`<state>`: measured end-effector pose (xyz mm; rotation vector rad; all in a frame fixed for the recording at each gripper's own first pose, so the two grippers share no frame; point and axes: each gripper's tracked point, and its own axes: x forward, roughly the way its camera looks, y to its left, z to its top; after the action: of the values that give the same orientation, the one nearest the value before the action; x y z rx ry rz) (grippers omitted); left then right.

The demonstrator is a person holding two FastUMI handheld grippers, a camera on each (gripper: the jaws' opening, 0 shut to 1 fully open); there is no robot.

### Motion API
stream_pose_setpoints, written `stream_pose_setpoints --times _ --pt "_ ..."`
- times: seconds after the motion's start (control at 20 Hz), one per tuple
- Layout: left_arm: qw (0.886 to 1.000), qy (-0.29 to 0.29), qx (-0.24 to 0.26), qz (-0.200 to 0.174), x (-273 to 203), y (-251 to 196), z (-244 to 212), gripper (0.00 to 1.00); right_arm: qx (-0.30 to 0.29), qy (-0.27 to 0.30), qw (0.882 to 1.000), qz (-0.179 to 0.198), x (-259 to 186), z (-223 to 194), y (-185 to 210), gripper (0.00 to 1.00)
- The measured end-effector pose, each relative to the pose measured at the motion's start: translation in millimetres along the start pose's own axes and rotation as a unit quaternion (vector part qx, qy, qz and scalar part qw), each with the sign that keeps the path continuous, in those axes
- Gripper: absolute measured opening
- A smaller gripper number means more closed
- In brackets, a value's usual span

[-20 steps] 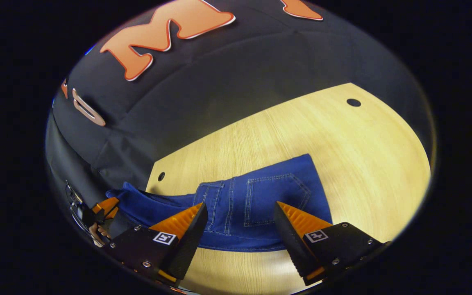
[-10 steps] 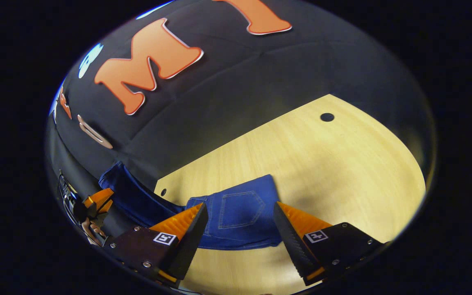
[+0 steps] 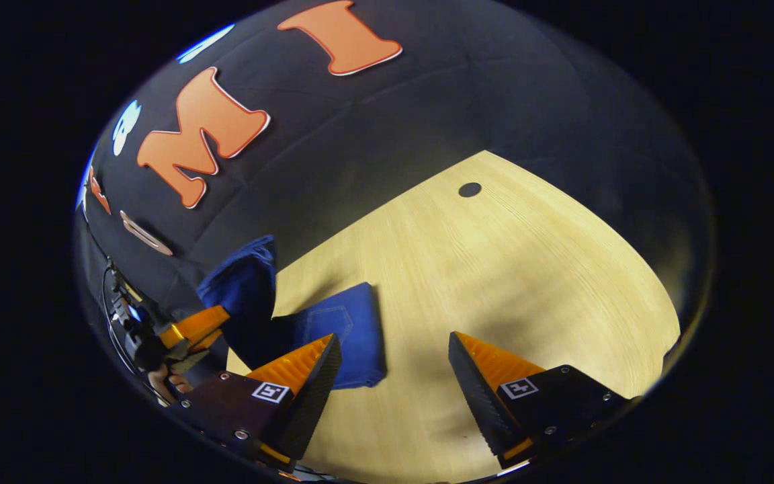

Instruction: Grasp the waist and the cuffs of the jeans and fold them to make the two legs overlap; first hold the waist and fold one-third of the jeans toward the cuffs, then hold the cuffs and fold the remaining one-third in the same direction to finish folding.

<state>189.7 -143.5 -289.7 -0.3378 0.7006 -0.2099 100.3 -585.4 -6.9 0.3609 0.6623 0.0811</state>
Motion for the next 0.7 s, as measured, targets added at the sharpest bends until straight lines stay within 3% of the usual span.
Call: stream_pose_setpoints --times 0.25,0.35,0.4,0.55,0.7 --pt "0.991 0.053 0.068 0.099 28.0 0.0 -59.4 0.03 -0.012 0.02 1.0 -0.003 -10.4 -15.3 -26.1 0.98" --pt "0.989 0.062 0.071 0.111 33.0 -0.4 -72.3 0.07 -0.017 0.023 1.0 -0.003 -12.8 -17.9 -30.0 0.98" --pt "0.991 0.065 0.064 0.098 35.6 -6.0 -81.2 0.09 -0.019 0.024 1.0 -0.002 -14.3 -19.3 -30.6 0.98" --pt "0.994 0.099 0.026 0.036 37.6 -36.2 -108.4 0.59 -0.022 0.033 0.999 0.011 -19.8 -25.0 -26.6 0.98" --pt "0.997 0.079 0.0 -0.006 5.5 -69.4 -98.4 0.99 -0.044 0.042 0.998 0.021 -28.5 -28.6 -23.1 0.98"
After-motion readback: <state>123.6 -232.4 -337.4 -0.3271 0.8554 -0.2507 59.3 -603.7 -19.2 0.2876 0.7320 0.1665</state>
